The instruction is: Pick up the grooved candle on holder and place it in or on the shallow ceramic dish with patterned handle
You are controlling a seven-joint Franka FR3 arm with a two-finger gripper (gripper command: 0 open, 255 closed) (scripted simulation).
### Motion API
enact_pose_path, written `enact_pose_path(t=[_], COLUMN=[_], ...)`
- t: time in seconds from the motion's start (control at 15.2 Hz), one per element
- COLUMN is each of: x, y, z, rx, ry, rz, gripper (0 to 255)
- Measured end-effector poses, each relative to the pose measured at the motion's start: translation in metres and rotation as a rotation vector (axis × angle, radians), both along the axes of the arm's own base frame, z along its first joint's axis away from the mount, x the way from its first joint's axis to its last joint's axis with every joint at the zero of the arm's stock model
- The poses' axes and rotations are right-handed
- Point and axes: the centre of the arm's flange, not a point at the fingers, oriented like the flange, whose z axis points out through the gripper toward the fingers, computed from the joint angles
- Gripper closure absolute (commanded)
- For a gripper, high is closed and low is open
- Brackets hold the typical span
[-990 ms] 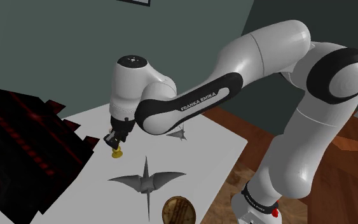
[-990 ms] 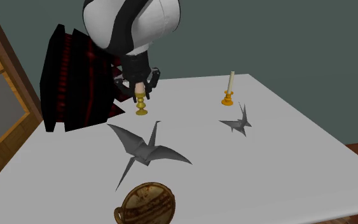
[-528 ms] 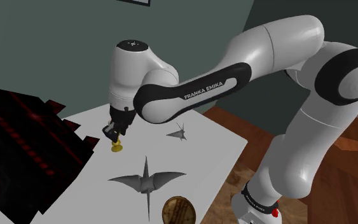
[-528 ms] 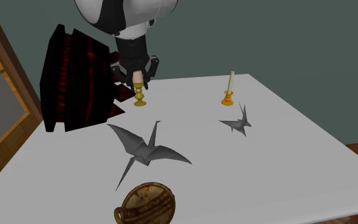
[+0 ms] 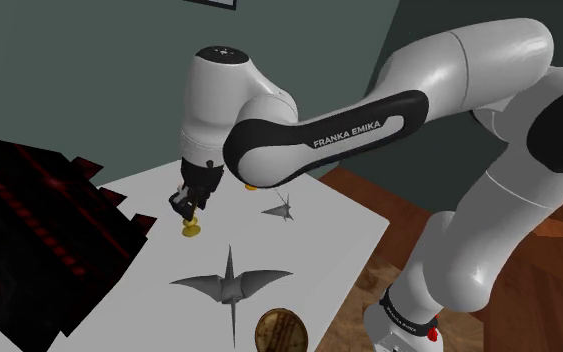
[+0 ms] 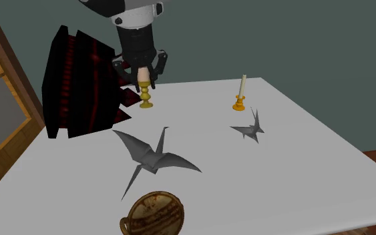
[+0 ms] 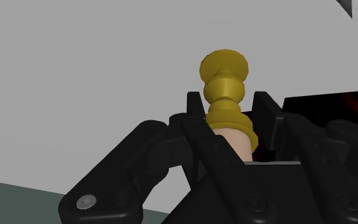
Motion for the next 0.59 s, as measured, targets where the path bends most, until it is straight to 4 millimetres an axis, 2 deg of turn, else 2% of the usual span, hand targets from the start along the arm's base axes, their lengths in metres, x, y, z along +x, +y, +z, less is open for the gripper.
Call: enact_pose_path(t=[0.59], x=[-0.118], y=[-0.003], z=[0.004], rx=[0.0], ry=[-0.001], rz=[0.0], gripper=[255])
